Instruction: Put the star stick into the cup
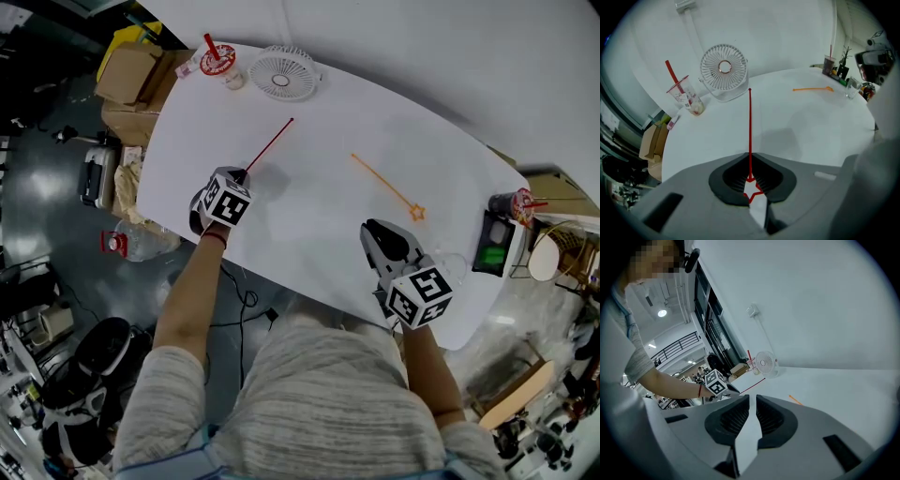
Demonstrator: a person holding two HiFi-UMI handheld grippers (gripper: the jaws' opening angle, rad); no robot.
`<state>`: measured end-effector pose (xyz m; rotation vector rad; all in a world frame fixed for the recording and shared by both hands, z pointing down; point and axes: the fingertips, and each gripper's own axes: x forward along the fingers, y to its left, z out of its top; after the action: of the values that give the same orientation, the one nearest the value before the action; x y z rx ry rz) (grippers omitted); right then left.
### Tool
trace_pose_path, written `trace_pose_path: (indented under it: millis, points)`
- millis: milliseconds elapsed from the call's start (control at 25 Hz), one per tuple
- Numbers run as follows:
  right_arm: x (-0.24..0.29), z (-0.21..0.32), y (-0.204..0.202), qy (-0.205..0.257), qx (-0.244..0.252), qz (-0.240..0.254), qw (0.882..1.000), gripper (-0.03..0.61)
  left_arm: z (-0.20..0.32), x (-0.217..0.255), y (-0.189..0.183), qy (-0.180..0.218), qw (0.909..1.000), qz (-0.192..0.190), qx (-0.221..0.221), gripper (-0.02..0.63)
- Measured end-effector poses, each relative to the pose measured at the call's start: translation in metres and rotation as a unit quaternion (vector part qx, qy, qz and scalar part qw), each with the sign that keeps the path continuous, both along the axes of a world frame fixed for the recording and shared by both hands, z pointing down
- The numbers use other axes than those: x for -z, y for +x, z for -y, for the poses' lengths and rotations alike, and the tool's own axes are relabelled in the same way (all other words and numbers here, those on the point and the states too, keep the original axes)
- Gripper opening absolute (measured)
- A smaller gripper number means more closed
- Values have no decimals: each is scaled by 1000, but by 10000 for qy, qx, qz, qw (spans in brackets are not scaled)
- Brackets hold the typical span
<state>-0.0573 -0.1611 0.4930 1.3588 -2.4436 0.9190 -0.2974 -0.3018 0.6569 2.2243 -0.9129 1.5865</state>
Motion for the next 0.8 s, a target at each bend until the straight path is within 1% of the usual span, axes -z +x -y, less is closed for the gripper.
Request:
trace_pose_path:
  millis: [360,560,800]
  points:
    - [9,-11,14,104,-40,30,9999,12,-15,18,33,61,9995,-34,-302,25]
    - [15,-20,27,157,-113,31,9998,11,-27,32,57,100,9983,-47,-571,26]
    - [24,-34,43,268,-202,15,9994,11,-49,50,91,127,9963,-169,-834,26]
